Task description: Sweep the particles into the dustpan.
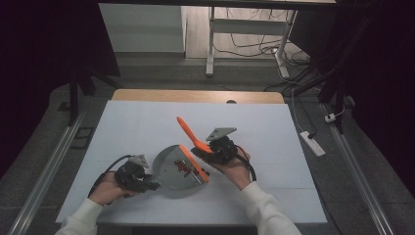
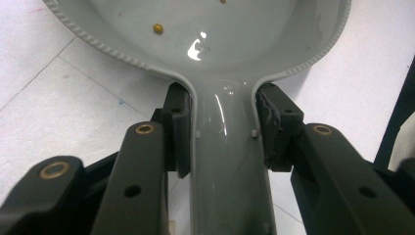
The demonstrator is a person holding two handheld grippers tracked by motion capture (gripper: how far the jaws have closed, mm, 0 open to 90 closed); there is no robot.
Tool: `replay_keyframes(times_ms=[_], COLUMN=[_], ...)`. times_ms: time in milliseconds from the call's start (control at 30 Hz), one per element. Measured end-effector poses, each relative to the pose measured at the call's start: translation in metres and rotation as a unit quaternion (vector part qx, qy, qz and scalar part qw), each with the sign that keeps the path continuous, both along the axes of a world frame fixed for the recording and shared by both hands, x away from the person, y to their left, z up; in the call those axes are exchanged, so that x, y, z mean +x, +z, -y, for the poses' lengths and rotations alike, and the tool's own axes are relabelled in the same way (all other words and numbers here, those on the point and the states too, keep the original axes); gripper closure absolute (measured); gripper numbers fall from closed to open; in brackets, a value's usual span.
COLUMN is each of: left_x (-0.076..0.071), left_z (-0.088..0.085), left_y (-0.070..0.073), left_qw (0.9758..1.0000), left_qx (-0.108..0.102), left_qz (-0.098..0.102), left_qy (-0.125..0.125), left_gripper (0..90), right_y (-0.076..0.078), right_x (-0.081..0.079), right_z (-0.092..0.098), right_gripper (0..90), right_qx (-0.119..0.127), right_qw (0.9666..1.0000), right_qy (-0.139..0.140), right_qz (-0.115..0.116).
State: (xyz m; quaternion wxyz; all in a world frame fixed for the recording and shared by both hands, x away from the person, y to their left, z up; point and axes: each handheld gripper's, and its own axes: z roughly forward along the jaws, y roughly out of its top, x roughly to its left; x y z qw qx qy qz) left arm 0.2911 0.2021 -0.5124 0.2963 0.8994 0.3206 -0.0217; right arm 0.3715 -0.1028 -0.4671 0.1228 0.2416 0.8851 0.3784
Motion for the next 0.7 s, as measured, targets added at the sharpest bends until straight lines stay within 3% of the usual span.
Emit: replay_keyframes(times_ms=[200, 367, 467, 533, 700], left_x=[0.0, 0.0, 0.0, 0.0, 0.0], left_z=[0.0, 0.0, 0.0, 0.0, 0.0], left_y=[0.0, -0.001, 0.0, 0.0, 0.0], left_qw=[1.0, 1.0, 1.0, 1.0, 1.0], left_qx=[-0.001, 0.0, 0.0, 0.0, 0.0], left_qz=[0.0, 0.0, 0.0, 0.0, 0.0], left_qy=[0.0, -0.001, -0.001, -0.001, -0.001], left_gripper=[62.3, 62.3, 62.3, 62.3, 62.3], right_y=[-0.003, -0.012, -0.021, -0.023, -0.025], right_x=[0.0, 0.013, 0.016, 0.014, 0.004], right_z=[0.017, 0.029, 0.03, 0.027, 0.013], right_gripper=[70.3, 70.3, 70.3, 70.3, 70.1], right_qx=[-0.025, -0.046, -0.054, -0.039, -0.037], right_qw=[0.9992, 0.9966, 0.9963, 0.9974, 0.9981], right_qy=[-0.03, -0.068, -0.067, -0.059, -0.047], right_qz=[0.008, 0.011, -0.005, -0.017, -0.014])
